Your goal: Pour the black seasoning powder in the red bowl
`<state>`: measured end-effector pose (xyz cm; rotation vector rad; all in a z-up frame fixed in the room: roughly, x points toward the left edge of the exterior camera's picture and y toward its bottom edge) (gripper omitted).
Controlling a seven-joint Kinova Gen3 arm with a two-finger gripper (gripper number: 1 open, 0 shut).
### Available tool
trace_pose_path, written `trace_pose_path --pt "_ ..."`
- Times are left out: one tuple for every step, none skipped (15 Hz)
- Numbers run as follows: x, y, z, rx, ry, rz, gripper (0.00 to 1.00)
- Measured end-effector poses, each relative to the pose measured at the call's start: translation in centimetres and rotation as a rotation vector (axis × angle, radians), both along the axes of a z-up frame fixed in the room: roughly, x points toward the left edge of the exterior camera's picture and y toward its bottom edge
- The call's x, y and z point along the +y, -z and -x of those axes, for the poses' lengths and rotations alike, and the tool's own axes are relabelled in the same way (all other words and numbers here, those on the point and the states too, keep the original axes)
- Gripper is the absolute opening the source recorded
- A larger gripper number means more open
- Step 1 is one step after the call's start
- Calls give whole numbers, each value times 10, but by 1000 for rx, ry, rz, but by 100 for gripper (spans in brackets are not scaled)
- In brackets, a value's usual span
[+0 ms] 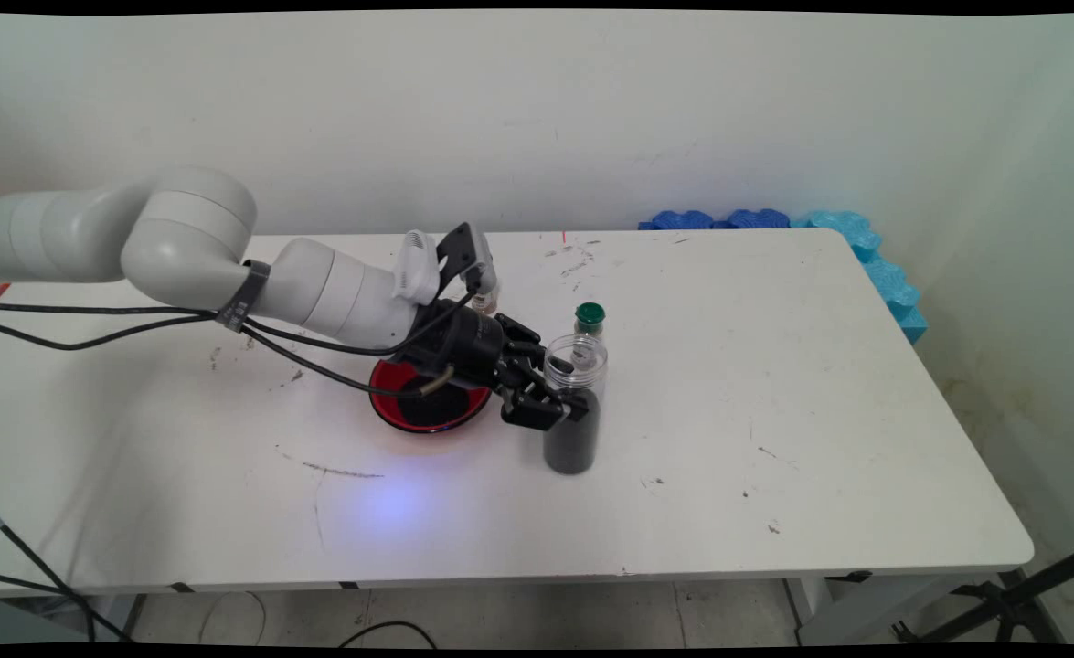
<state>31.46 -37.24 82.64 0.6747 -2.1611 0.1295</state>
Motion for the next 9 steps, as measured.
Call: trace_pose_path --pt "1 -2 -1 1 6 0 0" --pt "3 -6 -2 3 11 2 0" --pt "5 -11 -5 4 15 2 0" --pt "7 -16 -8 5 18 3 0" --pt "10 -23 -13 5 20 3 0" --pt "13 -31 -19 4 21 3 0" --pt "16 -37 -24 4 22 2 0" --pt "20 -46 -31 5 24 1 0" --pt "23 -55 -39 5 25 0 0"
